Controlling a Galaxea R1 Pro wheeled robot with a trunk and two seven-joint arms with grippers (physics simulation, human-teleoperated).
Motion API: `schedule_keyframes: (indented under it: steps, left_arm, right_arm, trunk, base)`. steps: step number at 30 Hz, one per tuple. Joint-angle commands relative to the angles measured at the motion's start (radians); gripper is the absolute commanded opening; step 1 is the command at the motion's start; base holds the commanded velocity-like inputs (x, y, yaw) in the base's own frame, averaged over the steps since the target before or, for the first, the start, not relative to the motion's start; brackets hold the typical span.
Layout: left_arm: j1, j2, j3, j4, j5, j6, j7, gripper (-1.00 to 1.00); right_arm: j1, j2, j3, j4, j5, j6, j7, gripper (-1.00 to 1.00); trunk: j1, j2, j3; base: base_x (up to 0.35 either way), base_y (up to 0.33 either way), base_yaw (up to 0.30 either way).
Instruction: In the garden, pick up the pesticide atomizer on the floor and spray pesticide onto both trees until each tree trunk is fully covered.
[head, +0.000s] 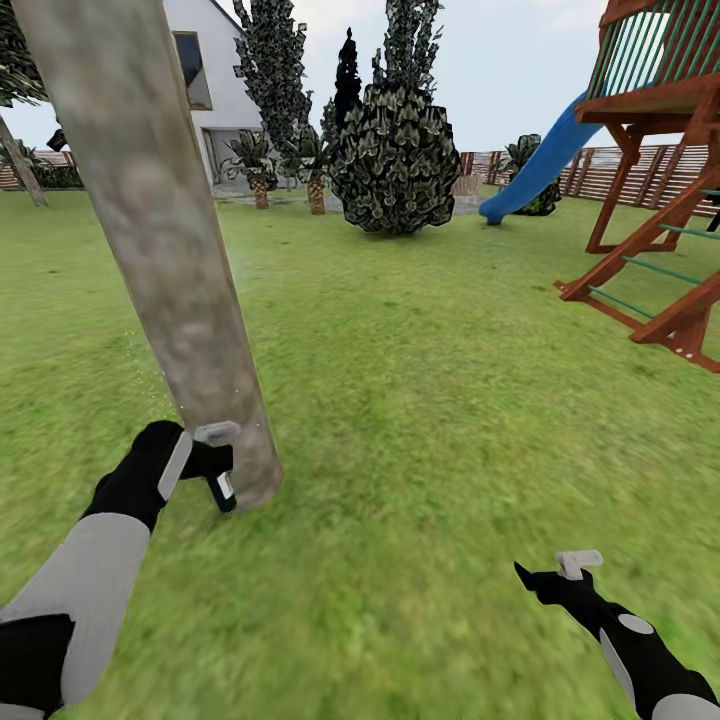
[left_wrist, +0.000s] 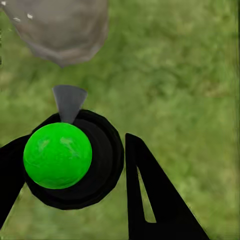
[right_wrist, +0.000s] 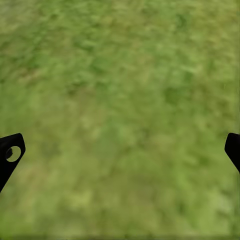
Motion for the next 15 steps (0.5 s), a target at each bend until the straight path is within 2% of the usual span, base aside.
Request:
schedule_keyframes:
  steps: [1,5,7,9,10,11,15]
  left_arm:
    - [-0.013,0.008,-0.026,0.001,-0.002,0.004,-0.002,-1.0]
    - [-0.042,0.037,-0.107,0.019,0.0,0.016,-0.004,-1.0]
    - [-0.064,0.064,-0.126,0.046,0.0,0.018,-0.006,-1.0]
    - [-0.078,0.091,-0.135,0.06,-0.001,0.018,-0.049,-1.0]
    - [-0.088,0.109,-0.158,0.064,-0.002,0.017,-0.105,-1.0]
    - [-0.093,0.112,-0.182,0.064,-0.002,0.017,-0.117,-1.0]
    - [-0.139,0.112,-0.198,0.066,-0.001,0.019,-0.125,-1.0]
  right_arm:
    - [0.0,0.0,0.0,0.0,0.0,0.0,0.0,1.0]
    - [0.0,-0.001,0.0,-0.001,0.0,0.0,0.0,1.0]
    - [0.0,-0.001,0.0,-0.002,0.0,0.0,0.0,1.0]
    - [0.0,0.0,0.0,-0.002,0.0,0.0,0.0,1.0]
    - [0.0,0.001,0.001,0.0,0.0,-0.001,-0.001,1.0]
    - [0.0,0.002,0.0,0.0,0.001,-0.001,-0.001,1.0]
    - [0.0,0.001,0.0,0.0,0.001,0.0,-0.001,1.0]
  trunk:
    - [0.0,0.0,0.0]
    - [0.0,0.0,0.0]
    - [0.0,0.0,0.0]
    - [0.0,0.0,0.0]
    - [0.0,0.0,0.0]
    - [0.0,0.0,0.0]
    - [0.0,0.0,0.0]
  base:
    - [0.0,0.0,0.0]
    - [0.0,0.0,0.0]
    - [0.0,0.0,0.0]
    - [0.0,0.0,0.0]
    - [0.0,0.0,0.0]
    - [0.0,0.0,0.0]
    - [0.0,0.0,0.0]
